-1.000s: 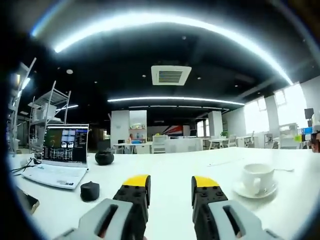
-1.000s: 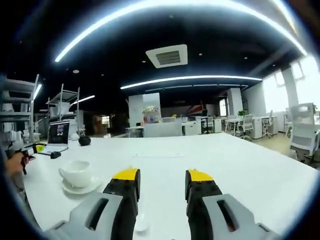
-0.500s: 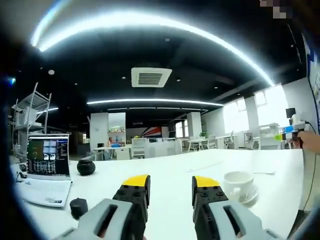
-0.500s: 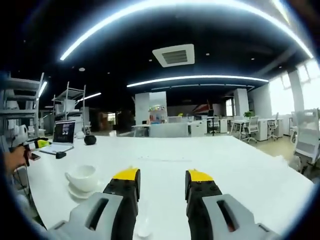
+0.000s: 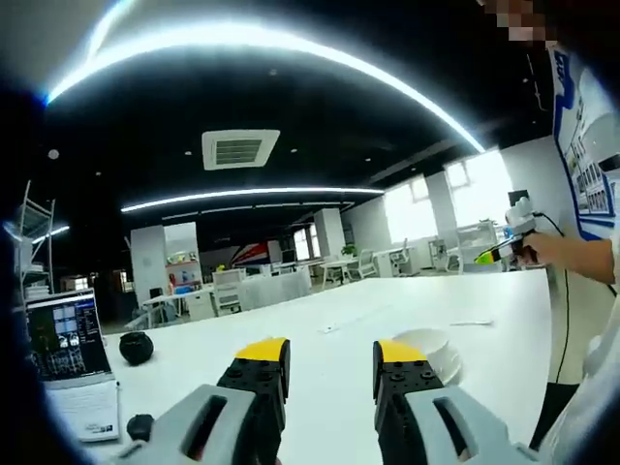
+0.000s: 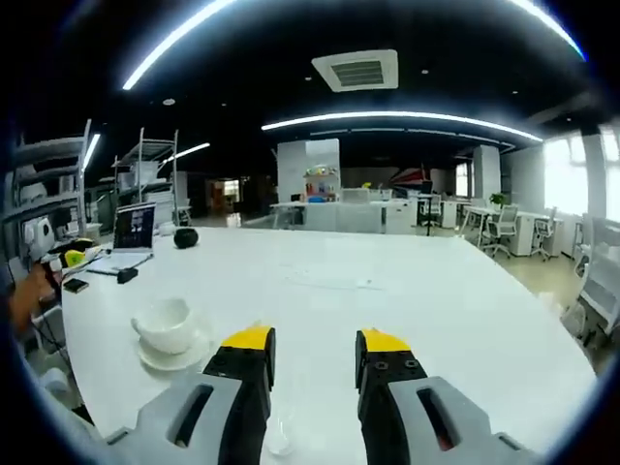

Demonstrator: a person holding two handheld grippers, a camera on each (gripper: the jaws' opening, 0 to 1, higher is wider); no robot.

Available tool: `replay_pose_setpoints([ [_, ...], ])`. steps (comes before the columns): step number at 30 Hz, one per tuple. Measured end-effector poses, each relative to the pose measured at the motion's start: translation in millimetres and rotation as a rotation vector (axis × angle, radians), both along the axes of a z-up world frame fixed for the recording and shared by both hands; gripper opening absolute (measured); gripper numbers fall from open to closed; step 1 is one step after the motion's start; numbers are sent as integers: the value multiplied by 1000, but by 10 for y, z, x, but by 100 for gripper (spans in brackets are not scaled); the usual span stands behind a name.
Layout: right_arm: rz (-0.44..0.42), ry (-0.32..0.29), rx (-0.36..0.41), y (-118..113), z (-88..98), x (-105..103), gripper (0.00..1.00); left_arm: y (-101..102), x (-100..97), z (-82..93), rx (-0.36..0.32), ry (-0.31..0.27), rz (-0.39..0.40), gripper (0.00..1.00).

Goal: Tidy tabletop coffee trays, cups and spoons，present forward

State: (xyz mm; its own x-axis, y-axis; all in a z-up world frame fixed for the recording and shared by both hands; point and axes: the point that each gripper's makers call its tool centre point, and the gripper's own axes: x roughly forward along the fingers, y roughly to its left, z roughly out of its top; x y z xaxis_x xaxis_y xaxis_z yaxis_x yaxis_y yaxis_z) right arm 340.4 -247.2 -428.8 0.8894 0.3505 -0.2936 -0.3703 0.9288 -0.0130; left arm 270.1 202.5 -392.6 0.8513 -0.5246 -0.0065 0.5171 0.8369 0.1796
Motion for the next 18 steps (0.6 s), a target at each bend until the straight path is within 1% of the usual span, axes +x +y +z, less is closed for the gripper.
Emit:
replay_pose_setpoints([
  [3,10,40,-20,32,-64,69,32,-7,-32,13,15,1,-9,36],
  [6,12,66,-36,46,-123,138,32,23,-55,51,24,-7,-5,36],
  [7,16,98,-40,54,-173,146,32,43,-56,70,24,-14,2,36],
  [9,25,134,-43,78,-228,183,32,46,-65,79,25,-11,-6,36],
  [11,41,181,-66,103,-304,194,32,46,-75,75,32,-10,-7,36],
  [13,60,200,-94,143,-343,219,31,33,-92,64,40,-4,-15,36],
  [14,72,229,-116,170,-389,212,31,18,-108,57,43,-2,-22,36],
  [18,91,260,-173,237,-476,255,30,-40,-148,25,50,7,-44,36],
])
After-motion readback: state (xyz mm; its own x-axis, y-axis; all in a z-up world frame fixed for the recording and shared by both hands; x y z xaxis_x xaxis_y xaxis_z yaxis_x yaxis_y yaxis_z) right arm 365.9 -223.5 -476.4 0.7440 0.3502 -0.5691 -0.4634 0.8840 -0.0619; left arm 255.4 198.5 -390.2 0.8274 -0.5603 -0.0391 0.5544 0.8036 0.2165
